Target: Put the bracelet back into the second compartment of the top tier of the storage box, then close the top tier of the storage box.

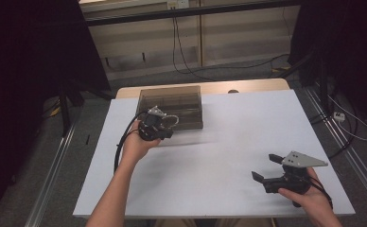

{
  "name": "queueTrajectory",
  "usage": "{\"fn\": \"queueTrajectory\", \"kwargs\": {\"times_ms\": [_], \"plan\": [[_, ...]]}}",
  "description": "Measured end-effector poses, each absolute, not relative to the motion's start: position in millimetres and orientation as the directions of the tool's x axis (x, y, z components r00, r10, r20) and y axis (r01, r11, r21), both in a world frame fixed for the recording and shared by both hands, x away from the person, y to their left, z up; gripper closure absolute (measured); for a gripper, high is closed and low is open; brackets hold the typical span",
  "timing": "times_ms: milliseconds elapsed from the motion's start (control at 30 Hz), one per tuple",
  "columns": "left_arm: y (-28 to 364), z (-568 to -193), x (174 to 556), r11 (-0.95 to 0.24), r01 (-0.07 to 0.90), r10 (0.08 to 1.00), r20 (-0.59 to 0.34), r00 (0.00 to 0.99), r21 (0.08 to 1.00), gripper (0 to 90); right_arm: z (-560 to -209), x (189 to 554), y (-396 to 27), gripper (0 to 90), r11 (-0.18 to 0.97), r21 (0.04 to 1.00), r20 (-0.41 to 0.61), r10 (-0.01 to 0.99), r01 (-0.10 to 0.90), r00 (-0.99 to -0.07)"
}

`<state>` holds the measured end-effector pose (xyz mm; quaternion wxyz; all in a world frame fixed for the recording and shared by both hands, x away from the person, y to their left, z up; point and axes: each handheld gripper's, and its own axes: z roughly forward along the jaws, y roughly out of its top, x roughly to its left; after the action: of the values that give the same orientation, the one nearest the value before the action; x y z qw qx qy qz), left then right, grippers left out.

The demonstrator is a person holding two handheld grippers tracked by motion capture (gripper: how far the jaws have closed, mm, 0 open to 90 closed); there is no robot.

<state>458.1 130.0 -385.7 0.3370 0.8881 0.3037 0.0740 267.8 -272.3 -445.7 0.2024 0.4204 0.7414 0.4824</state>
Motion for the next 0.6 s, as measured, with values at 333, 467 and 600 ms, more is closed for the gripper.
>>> {"fn": "queueTrajectory", "kwargs": {"times_ms": [333, 467, 600], "plan": [[127.3, -387.1, 469.3, -0.585, 0.500, 0.606, -0.065, 0.793, 0.638, 90.0, -446.3, 268.9, -273.2, 6.9, 0.178, 0.885, 0.109, 0.819, 0.430, -0.563], [124.7, -384.3, 474.7, -0.579, 0.502, 0.616, -0.059, 0.785, 0.643, 90.0, -446.3, 269.7, -273.5, 6.9, 0.174, 0.885, 0.112, 0.820, 0.431, -0.561], [124.4, -379.5, 480.6, -0.553, 0.505, 0.626, -0.069, 0.777, 0.663, 90.0, -446.6, 270.7, -273.6, 6.9, 0.175, 0.885, 0.112, 0.819, 0.431, -0.563]]}}
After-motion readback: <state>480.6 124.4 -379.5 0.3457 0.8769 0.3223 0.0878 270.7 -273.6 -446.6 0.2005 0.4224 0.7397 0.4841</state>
